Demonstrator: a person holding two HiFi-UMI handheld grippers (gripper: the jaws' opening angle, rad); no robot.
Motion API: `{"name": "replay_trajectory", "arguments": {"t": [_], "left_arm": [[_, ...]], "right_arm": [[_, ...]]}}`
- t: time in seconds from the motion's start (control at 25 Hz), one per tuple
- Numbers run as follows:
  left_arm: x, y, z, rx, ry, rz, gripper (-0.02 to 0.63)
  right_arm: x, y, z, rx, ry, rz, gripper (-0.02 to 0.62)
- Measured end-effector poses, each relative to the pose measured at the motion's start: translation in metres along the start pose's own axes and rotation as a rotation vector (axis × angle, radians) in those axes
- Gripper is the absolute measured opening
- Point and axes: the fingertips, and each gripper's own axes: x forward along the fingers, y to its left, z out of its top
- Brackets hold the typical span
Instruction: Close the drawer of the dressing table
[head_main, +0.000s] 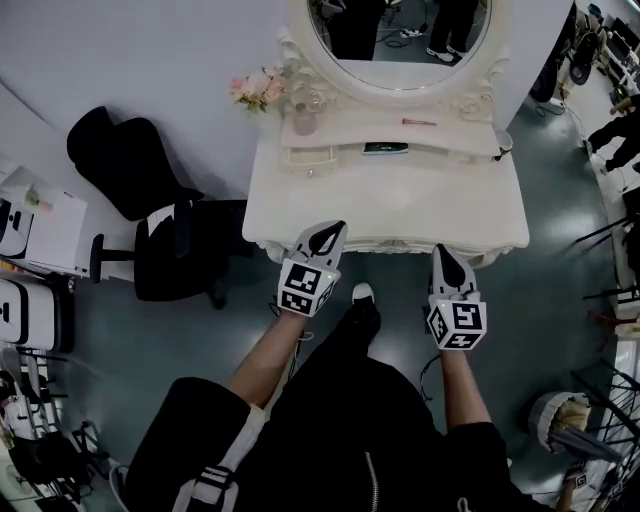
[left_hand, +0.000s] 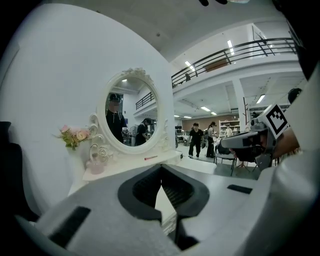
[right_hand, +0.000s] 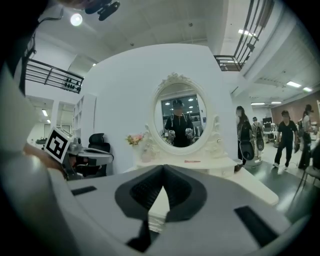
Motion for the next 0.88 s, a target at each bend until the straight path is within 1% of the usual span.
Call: {"name": "replay_trajectory", "arguments": {"t": [0.24,0.56,0.72,0.88], "left_arm": [[0.055,0.033,0.01,-0.007,-0.007,0.028,0.008],[0.116,0.091,0.023,-0.038,-0.007,0.076,0.008],[0.142,0.107,0.032,-0.038,-0.019,0.08,0.008],[0.156,0.112,0.037,-0.047,-0.023,0.088,0.008]], "right_arm": [[0.072,-0.033,0.017,-0.021,0.01,0.036,0.002],[0.173,-0.053,0.049,-0.05,0.015,0.106,0.002],[0.204,-0.063,0.06,-0.059,0.005,0.12,0.002],[0.216,-0.07,0.06,-0.062,0.009,0.133,0.002]]}}
